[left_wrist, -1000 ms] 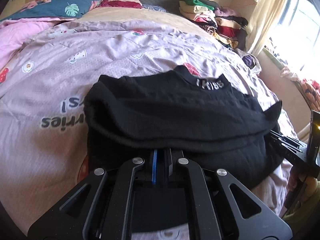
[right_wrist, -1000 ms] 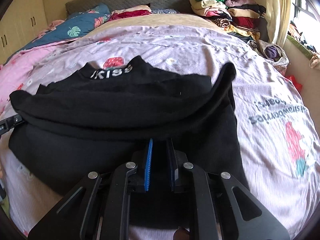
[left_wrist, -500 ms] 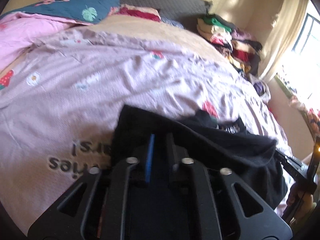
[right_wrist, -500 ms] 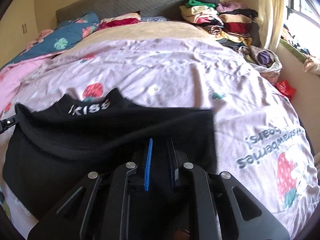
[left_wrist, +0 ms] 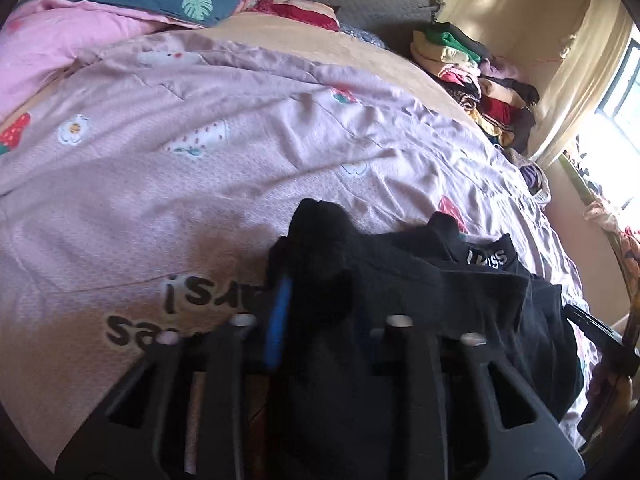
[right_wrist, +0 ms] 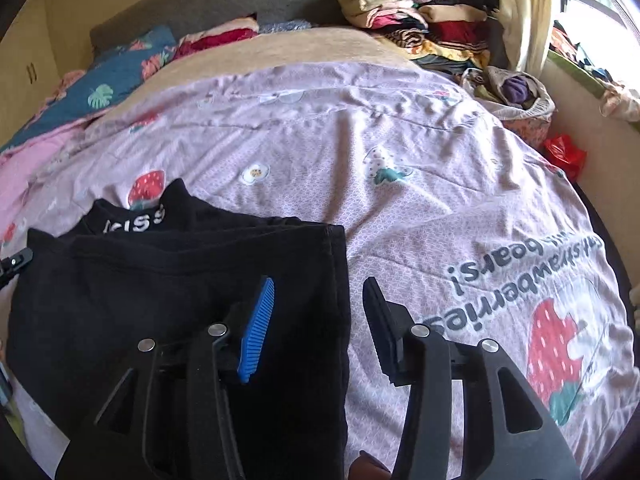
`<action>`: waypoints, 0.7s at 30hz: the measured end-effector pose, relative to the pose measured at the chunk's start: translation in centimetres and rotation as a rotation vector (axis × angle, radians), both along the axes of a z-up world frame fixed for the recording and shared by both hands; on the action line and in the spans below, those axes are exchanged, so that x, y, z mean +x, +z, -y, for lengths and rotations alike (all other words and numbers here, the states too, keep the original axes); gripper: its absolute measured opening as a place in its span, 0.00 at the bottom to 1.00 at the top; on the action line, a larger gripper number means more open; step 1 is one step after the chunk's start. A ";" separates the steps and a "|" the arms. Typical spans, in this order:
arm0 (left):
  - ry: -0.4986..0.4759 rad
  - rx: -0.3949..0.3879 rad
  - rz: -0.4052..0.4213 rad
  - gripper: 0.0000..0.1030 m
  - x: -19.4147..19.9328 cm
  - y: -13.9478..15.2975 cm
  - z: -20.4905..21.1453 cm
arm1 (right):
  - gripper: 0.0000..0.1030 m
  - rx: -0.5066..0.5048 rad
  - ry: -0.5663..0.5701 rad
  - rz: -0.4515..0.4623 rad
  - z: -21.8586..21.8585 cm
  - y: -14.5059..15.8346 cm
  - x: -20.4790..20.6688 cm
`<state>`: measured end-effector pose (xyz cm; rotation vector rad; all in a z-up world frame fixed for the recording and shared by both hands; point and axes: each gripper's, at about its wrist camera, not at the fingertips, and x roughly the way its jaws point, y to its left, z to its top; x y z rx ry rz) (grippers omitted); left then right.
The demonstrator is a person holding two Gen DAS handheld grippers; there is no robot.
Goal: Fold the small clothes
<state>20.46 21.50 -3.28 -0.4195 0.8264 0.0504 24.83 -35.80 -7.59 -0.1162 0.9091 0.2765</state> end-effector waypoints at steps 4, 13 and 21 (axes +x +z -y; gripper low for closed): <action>0.000 0.004 0.042 0.04 -0.6 0.5 0.1 | 0.10 0.046 -0.014 -0.050 0.3 -1.5 0.9; 0.014 0.007 0.187 0.03 -2.9 4.3 -0.2 | 0.07 0.192 -0.057 0.082 2.3 3.6 -0.5; 0.039 0.015 0.173 0.03 -1.8 3.8 -0.7 | 0.07 0.235 -0.087 0.093 3.1 4.0 0.4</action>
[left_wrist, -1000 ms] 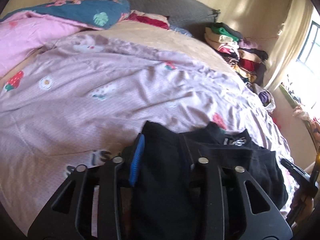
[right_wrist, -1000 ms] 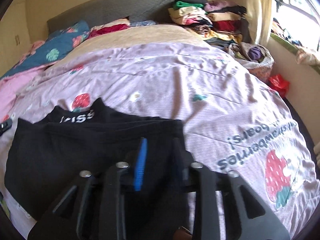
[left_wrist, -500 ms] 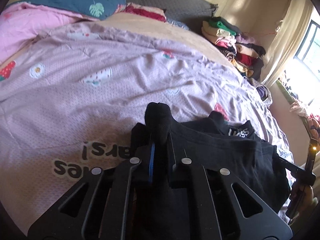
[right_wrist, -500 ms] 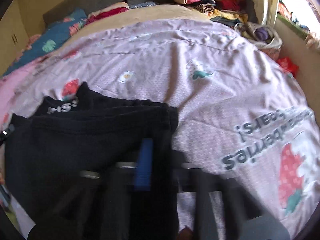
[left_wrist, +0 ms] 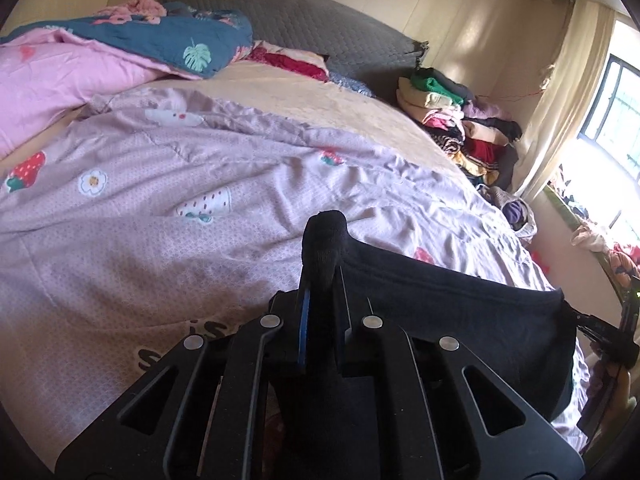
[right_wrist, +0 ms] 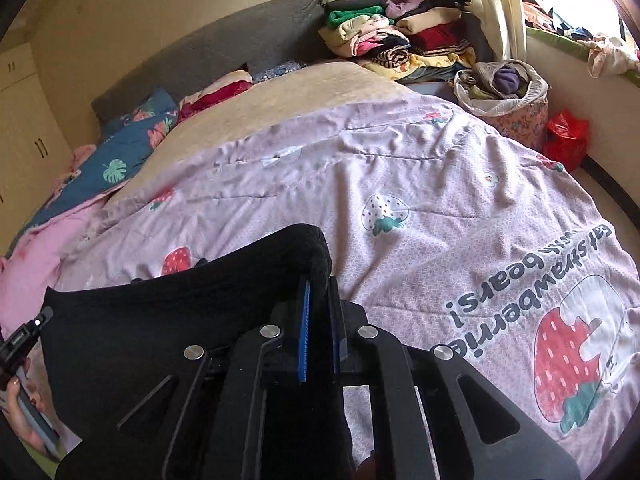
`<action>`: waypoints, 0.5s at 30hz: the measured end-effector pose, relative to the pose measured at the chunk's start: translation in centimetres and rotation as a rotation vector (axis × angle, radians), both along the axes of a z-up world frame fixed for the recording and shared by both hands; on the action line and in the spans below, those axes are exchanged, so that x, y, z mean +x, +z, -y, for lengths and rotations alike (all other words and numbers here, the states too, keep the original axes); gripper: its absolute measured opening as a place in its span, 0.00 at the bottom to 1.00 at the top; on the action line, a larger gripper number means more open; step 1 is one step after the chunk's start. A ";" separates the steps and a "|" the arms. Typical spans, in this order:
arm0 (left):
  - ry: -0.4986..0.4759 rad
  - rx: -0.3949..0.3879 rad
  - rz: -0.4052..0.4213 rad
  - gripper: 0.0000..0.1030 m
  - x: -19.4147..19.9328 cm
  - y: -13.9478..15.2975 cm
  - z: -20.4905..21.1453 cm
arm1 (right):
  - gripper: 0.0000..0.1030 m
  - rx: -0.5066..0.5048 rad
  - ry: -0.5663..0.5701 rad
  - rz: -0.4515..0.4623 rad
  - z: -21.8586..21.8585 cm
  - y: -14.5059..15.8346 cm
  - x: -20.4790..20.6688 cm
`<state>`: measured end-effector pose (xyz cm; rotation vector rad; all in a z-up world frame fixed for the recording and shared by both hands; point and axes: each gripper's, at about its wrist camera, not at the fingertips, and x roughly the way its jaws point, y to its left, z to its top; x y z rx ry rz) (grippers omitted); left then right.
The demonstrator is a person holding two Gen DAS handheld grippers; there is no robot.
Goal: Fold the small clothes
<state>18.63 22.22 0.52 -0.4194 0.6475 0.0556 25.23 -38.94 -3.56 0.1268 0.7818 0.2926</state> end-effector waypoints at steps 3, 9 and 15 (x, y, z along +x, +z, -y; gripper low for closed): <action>0.006 0.006 -0.017 0.03 0.3 -0.6 0.0 | 0.07 -0.022 -0.001 -0.010 -0.4 -0.6 0.5; 0.012 0.003 -0.044 0.03 0.9 -1.4 -0.2 | 0.07 -0.058 -0.004 -0.012 -1.1 -1.1 0.8; 0.042 0.020 -0.054 0.14 0.7 -1.2 -0.4 | 0.12 -0.062 -0.028 -0.022 -1.2 -1.5 0.7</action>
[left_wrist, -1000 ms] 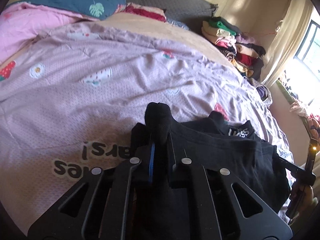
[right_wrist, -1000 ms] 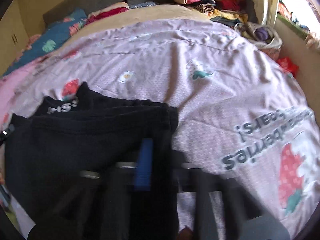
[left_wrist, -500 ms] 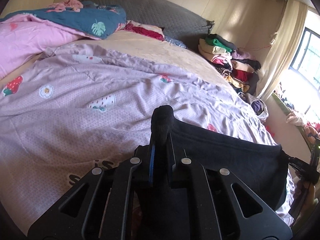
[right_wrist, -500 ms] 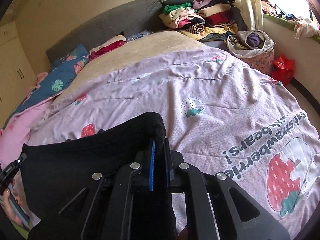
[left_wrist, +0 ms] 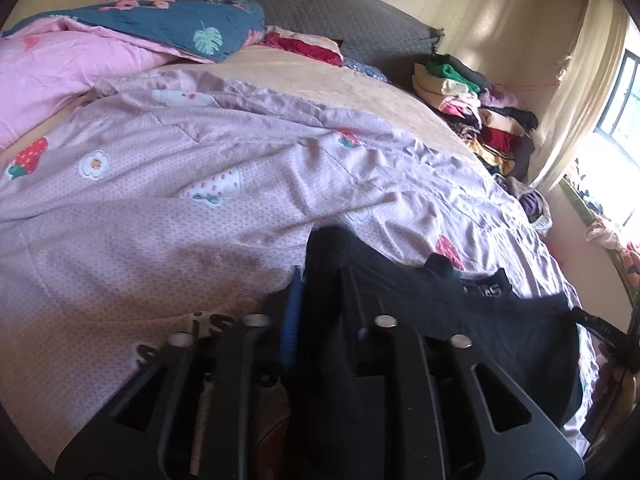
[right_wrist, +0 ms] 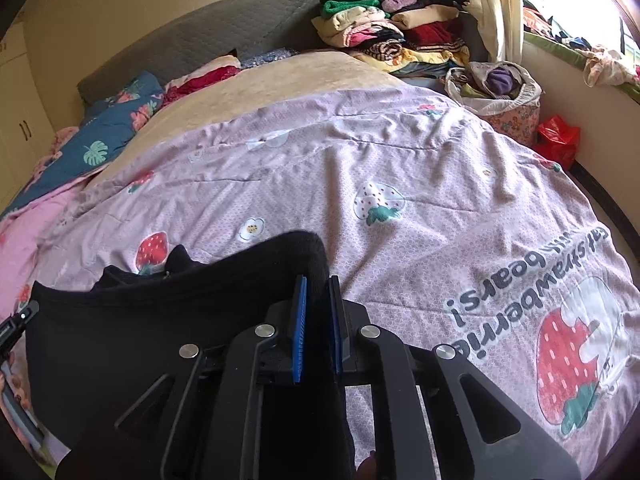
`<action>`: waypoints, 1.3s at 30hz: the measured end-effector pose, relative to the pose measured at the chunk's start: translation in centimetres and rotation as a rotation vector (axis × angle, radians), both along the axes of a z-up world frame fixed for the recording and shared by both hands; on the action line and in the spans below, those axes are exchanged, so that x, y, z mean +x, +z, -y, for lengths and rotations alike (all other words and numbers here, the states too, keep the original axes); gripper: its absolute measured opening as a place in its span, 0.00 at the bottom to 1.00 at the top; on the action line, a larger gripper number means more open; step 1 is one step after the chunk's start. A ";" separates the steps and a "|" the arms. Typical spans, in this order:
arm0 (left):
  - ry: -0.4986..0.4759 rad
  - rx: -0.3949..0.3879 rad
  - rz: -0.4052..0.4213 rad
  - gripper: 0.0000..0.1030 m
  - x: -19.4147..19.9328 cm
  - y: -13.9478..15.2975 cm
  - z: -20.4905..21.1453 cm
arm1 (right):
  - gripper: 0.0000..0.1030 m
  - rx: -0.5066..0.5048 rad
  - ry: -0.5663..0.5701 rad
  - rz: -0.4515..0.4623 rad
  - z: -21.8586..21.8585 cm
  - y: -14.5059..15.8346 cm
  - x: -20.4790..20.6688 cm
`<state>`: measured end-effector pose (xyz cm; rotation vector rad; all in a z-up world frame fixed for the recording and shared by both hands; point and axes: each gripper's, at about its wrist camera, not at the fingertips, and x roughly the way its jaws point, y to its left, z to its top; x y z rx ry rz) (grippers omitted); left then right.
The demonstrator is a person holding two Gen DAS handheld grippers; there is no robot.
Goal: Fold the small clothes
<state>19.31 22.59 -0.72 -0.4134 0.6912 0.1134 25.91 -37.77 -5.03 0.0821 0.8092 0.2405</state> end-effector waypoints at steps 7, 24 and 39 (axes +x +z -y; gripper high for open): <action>0.013 0.013 0.026 0.25 -1.5 1.8 -0.7 | 0.27 0.063 -0.031 -0.008 2.5 0.2 -2.0; 0.014 -0.023 0.026 0.87 -5.9 4.1 -0.7 | 0.50 0.114 0.033 -0.037 4.2 0.5 -8.3; -0.043 -0.056 -0.074 0.89 -8.6 1.8 0.1 | 0.59 0.073 0.085 -0.075 3.1 -0.5 -10.7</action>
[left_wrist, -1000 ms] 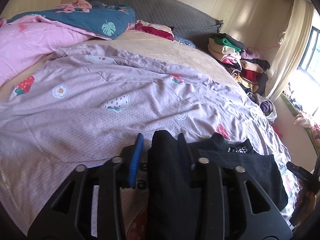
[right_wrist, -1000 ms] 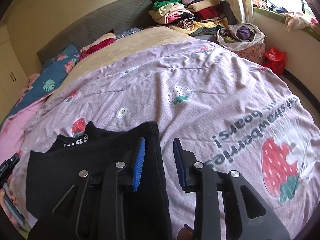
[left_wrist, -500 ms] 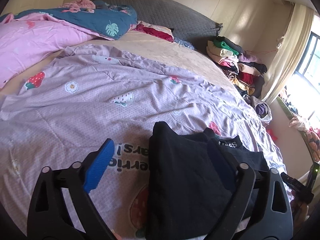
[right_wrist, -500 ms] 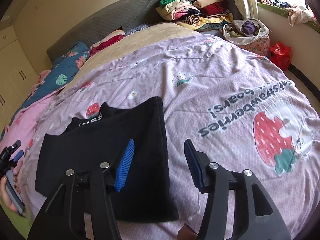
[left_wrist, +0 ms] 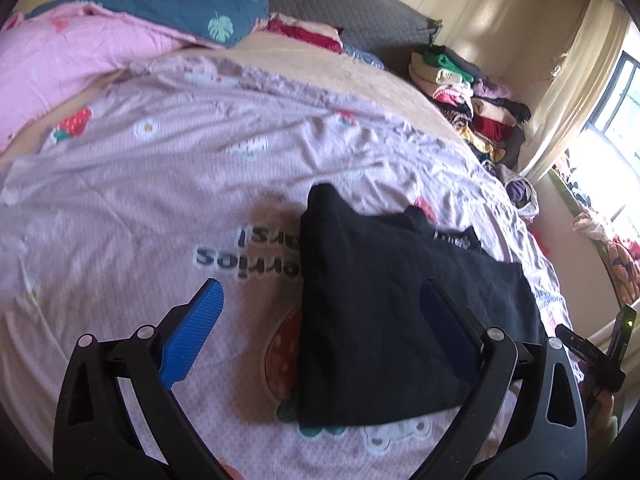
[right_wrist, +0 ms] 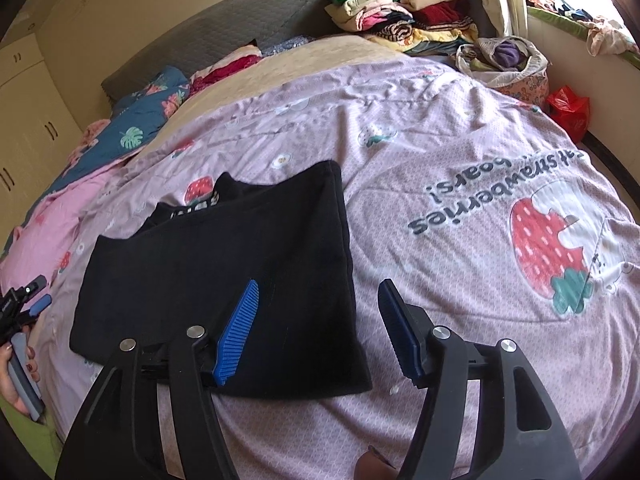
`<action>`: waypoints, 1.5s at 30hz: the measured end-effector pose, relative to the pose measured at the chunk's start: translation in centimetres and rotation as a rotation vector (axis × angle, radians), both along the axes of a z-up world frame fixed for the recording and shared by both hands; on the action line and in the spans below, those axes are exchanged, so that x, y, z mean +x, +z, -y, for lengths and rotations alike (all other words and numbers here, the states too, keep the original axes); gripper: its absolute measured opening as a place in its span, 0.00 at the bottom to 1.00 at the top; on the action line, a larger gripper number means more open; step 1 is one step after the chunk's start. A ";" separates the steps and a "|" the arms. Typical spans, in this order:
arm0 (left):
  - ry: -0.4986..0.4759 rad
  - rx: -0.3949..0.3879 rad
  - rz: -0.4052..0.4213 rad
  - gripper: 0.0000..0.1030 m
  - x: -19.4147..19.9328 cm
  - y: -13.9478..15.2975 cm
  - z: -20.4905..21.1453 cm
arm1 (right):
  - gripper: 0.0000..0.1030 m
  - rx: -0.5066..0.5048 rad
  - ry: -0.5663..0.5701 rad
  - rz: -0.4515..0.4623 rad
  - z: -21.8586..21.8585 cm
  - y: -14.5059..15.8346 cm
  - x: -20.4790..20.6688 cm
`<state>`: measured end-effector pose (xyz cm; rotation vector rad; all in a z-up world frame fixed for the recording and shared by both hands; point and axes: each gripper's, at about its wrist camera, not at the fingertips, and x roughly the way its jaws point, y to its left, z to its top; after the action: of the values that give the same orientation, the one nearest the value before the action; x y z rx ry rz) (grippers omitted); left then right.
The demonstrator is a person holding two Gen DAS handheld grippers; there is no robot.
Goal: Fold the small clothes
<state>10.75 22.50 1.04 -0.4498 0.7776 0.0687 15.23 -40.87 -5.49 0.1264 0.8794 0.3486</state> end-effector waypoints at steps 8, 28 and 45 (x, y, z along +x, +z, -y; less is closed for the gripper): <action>-0.044 -0.113 -0.098 0.52 -0.1 -3.8 0.0 | 0.58 -0.027 -0.010 -0.058 -0.2 -1.9 -0.2; -0.126 -0.046 -0.169 0.13 -1.5 -5.2 2.8 | 0.12 -0.037 -0.106 -0.104 1.9 -3.3 -1.2; -0.142 0.013 -0.173 0.23 -2.6 -4.0 4.0 | 0.48 -0.063 -0.090 -0.084 1.9 -2.0 -3.8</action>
<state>8.17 18.54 -2.98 -0.3786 0.9765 -0.0205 11.43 -42.81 -7.48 0.1225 0.9636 0.2324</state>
